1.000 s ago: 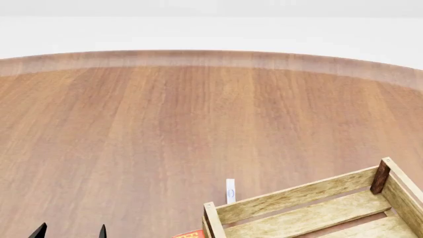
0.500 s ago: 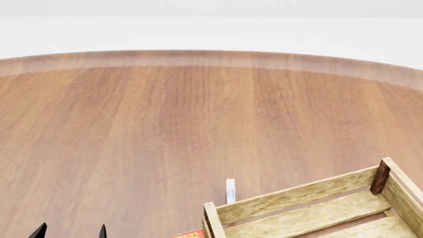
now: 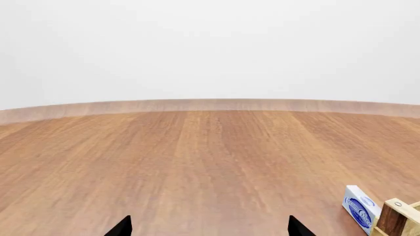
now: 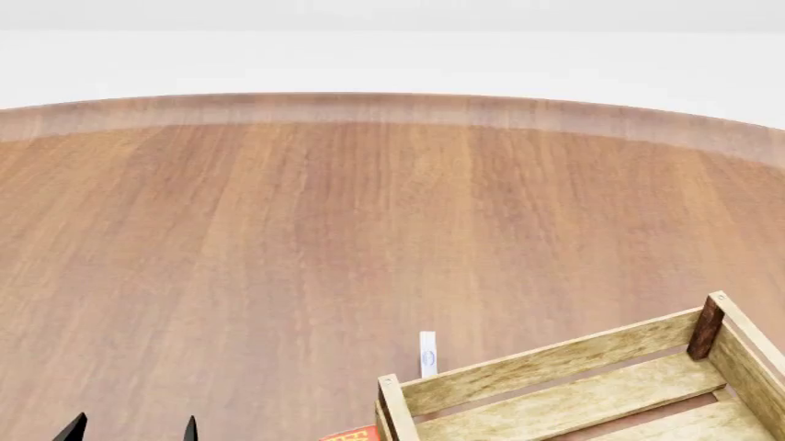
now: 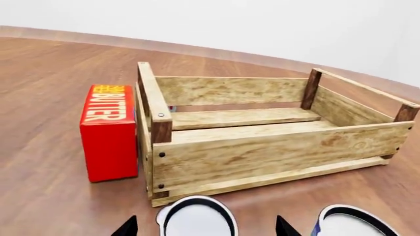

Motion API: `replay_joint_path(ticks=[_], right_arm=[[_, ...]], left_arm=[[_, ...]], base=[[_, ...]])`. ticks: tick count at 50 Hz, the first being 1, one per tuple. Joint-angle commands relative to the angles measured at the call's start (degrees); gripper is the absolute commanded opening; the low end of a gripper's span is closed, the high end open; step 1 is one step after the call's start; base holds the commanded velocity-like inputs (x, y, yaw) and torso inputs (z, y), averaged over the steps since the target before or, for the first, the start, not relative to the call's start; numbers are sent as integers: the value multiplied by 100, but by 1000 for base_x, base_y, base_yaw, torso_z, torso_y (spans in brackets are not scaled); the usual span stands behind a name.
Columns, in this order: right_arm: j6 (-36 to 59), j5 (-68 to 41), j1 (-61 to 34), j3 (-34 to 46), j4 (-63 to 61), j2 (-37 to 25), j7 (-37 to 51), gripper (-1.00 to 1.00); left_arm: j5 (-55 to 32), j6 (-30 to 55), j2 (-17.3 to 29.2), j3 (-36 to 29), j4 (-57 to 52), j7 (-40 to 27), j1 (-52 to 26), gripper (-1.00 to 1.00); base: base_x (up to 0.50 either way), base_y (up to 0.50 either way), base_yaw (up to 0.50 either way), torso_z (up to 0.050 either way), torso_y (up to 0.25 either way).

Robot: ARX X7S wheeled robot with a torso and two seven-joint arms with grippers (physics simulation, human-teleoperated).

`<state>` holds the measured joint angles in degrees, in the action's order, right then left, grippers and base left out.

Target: Pick up the tomato sauce, and put it in the wooden tray.

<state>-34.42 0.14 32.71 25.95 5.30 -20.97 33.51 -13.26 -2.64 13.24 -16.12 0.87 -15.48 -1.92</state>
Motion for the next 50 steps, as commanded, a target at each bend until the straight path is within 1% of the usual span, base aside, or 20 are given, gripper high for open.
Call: replay_joint_path(ticks=[1, 27, 38, 50], right_arm=[[113, -148, -111, 101, 141, 0, -107, 100], [311, -501, -484, 290, 711, 115, -391, 100], [215, -577, -495, 289, 741, 116, -390, 100], [170, -677, -697, 354, 1077, 211, -501, 100]], left_arm=[[-18, -7, 18, -24, 2, -22, -6, 100], [-65, -27, 65, -87, 9, -77, -20, 100], [-84, -35, 83, -112, 11, -99, -26, 100], [-104, -43, 103, -138, 14, -122, -33, 100]], base=[[0, 0, 0, 0, 0], [0, 0, 0, 0, 0], [0, 0, 0, 0, 0], [0, 0, 0, 0, 0]])
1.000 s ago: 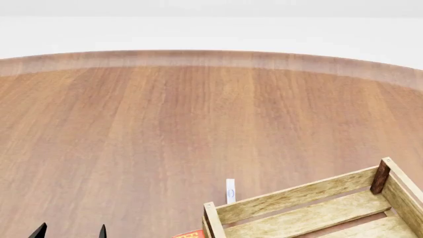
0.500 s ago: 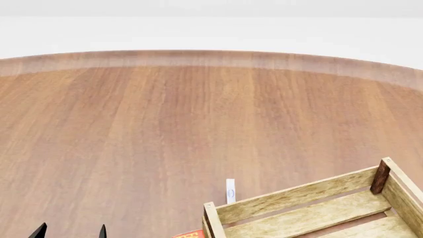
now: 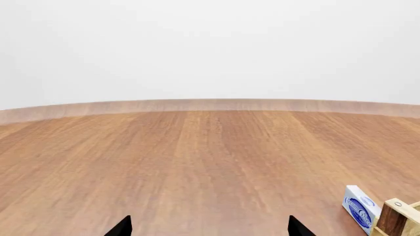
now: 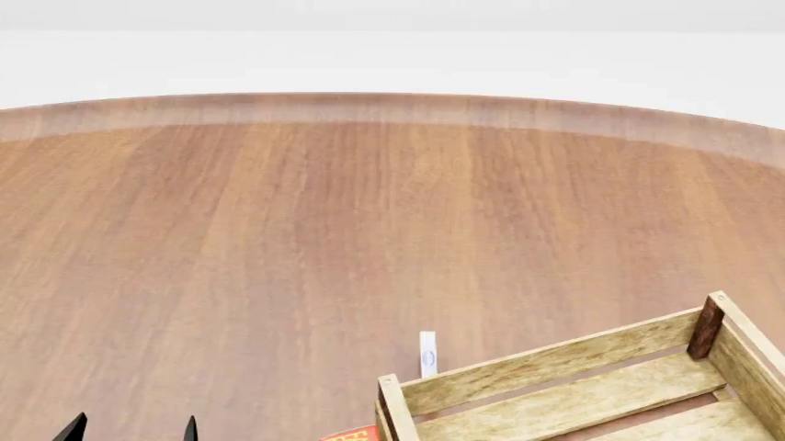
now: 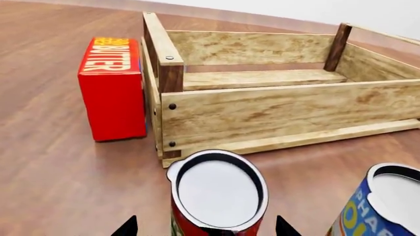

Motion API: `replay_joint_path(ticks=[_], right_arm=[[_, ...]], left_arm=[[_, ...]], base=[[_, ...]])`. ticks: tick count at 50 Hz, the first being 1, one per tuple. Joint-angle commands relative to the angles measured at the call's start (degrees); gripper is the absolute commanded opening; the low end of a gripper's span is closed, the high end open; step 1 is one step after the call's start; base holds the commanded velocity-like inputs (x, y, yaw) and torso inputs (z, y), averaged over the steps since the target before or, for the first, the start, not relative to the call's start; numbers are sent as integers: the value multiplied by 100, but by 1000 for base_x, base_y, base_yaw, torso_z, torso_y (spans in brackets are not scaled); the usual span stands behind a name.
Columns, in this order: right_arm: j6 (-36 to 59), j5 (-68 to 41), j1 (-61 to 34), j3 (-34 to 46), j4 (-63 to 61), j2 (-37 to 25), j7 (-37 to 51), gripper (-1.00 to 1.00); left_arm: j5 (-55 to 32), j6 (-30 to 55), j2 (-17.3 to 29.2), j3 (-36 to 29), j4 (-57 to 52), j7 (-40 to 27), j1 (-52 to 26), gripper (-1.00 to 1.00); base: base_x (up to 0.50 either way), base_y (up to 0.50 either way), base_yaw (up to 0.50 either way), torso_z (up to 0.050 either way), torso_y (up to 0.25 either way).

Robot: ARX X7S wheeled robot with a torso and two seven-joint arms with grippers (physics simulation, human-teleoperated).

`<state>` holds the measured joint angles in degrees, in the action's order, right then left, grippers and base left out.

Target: Pick up the tomato sauce, and put it in the wooden tray.

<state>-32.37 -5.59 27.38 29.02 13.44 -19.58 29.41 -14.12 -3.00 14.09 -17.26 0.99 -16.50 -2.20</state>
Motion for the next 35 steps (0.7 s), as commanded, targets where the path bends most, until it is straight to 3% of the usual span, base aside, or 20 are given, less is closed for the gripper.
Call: replay_joint_path(ticks=[1, 35], right_arm=[[-36, -98, -181, 47, 296, 86, -84, 100], [7, -400, -378, 42, 481, 136, -139, 100]], left_arm=[[-19, -8, 19, -26, 3, -22, -6, 100], [-71, -31, 70, -96, 10, -83, -24, 100]], base=[[0, 0, 0, 0, 0], [0, 0, 0, 0, 0]])
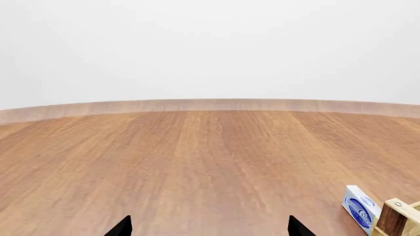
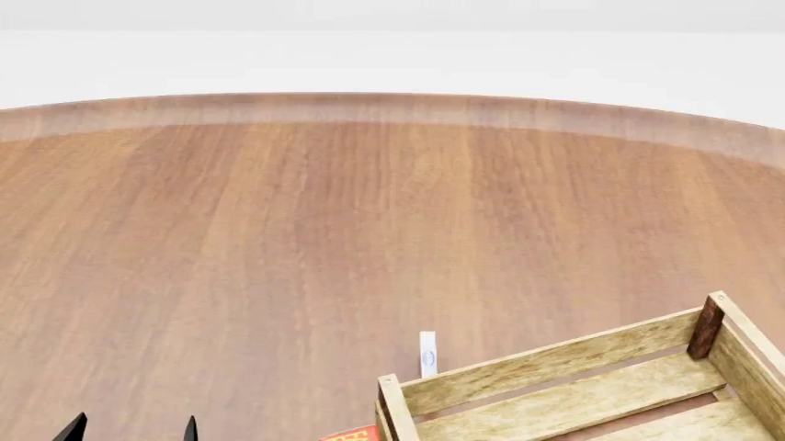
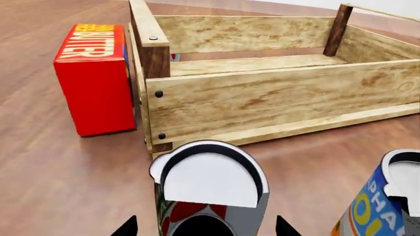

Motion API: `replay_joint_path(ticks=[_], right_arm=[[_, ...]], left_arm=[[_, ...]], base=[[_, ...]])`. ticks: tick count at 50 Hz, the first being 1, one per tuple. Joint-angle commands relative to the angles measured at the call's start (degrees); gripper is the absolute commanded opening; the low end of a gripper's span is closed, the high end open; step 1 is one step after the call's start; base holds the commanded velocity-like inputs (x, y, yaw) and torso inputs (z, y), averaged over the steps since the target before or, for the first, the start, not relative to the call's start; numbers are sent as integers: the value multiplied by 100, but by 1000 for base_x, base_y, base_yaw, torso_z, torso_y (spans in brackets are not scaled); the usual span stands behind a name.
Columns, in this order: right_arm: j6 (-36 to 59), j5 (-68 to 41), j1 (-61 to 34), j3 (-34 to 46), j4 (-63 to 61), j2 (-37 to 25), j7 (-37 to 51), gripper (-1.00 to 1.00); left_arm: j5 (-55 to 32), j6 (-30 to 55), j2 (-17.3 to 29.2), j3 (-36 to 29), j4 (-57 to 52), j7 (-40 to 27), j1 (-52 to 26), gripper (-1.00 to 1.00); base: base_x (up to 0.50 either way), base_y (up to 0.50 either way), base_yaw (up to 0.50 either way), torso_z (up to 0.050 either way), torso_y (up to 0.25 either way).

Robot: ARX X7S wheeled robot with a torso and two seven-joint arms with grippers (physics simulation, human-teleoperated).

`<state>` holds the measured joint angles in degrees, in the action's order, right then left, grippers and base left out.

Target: Pick up the tomato sauce, and put it in the wooden tray.

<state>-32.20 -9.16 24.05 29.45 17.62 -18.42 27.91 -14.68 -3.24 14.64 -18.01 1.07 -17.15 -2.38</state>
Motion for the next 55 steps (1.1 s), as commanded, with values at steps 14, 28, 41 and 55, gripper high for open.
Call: replay_joint_path(ticks=[14, 28, 41, 55], right_arm=[[53, 30, -110, -40, 182, 67, 170, -100], [68, 68, -94, -24, 107, 40, 227, -100], [-143, 590, 125, -126, -310, -71, 667, -100], [-144, 861, 267, -186, -790, -202, 869, -100]], left_arm=[[-36, -16, 35, -48, 5, -42, -12, 100], [-55, -25, 54, -75, 8, -65, -19, 100], [-72, -33, 71, -98, 11, -85, -25, 100], [-90, -42, 89, -123, 13, -106, -32, 100]], base=[[0, 0, 0, 0, 0], [1, 0, 0, 0, 0], [0, 0, 0, 0, 0], [0, 0, 0, 0, 0]])
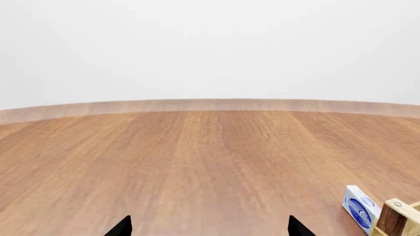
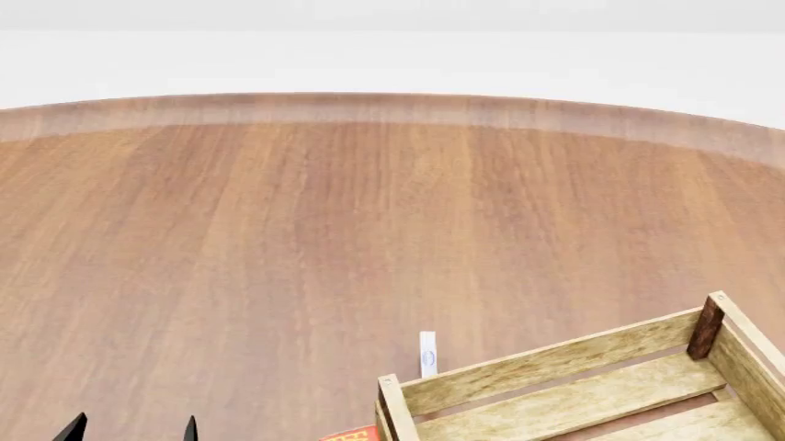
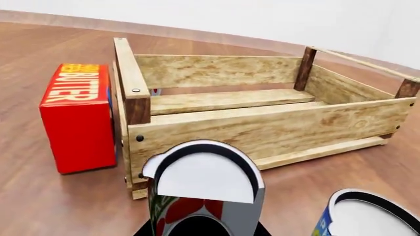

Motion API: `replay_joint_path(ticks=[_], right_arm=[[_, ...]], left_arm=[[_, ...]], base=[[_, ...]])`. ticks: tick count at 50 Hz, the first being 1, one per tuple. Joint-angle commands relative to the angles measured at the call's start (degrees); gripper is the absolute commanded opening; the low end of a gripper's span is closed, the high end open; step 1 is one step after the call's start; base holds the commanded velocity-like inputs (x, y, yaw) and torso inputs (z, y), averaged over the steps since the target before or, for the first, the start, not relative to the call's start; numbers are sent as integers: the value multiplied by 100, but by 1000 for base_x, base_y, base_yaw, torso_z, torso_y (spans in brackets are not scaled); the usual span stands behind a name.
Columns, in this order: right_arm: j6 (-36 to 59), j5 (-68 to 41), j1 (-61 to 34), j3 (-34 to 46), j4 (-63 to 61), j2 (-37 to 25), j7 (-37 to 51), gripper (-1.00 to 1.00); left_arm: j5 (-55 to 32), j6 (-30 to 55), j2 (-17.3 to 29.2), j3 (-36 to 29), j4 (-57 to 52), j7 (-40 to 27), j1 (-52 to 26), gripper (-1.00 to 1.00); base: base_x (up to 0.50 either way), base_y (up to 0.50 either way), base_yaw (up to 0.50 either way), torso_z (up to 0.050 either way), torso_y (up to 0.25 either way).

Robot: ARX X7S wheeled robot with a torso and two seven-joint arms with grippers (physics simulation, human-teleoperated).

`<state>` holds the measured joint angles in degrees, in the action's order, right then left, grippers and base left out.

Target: Pick up the tomato sauce, and put it in the wooden tray.

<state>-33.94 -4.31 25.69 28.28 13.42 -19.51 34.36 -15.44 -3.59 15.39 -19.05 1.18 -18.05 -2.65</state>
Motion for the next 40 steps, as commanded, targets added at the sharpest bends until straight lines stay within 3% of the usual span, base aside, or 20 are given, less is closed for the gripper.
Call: replay_joint_path(ticks=[1, 40], right_arm=[[45, 391, 112, -76, -412, -106, 237, -100], [-90, 489, 578, -275, -1900, -541, 496, -100]], left_arm=[[-15, -7, 15, -21, 2, -18, -5, 100], [-62, -30, 61, -86, 10, -73, -23, 100]], base=[[0, 0, 0, 0, 0], [0, 0, 0, 0, 0]])
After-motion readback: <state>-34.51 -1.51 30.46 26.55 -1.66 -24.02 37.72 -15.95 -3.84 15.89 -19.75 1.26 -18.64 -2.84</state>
